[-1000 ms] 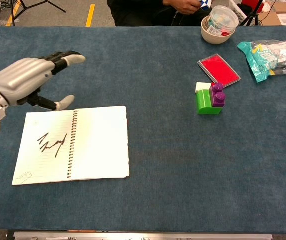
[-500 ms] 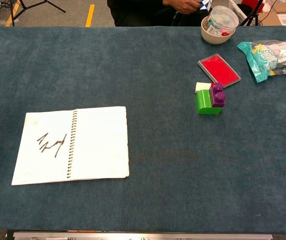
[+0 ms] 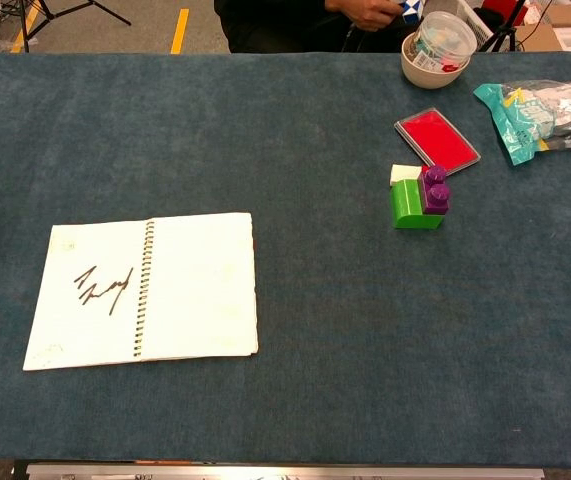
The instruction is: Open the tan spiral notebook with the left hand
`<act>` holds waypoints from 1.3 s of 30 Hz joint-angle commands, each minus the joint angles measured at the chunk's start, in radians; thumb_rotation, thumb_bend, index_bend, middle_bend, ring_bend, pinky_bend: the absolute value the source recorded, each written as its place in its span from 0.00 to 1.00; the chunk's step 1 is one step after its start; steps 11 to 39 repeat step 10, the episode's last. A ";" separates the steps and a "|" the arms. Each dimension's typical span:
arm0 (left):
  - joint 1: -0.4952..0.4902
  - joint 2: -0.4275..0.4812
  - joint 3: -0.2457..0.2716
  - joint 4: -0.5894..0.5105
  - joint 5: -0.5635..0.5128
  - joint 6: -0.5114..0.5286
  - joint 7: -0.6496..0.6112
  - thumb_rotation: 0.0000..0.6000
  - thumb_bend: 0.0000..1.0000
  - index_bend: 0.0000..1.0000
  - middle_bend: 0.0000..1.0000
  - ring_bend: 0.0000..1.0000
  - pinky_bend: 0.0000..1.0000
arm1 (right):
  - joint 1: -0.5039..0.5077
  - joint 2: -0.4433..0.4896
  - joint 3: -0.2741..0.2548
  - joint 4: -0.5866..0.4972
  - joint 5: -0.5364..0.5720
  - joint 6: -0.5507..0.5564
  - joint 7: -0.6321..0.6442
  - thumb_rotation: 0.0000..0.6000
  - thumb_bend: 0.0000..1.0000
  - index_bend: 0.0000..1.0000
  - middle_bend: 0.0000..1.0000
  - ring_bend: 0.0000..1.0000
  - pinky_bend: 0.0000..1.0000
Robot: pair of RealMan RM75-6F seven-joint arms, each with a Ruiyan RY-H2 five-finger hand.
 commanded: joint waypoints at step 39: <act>0.021 0.003 -0.020 0.001 0.050 -0.019 -0.009 1.00 0.37 0.00 0.00 0.00 0.11 | 0.030 0.024 -0.025 -0.015 -0.021 -0.065 0.028 1.00 0.53 0.38 0.37 0.28 0.37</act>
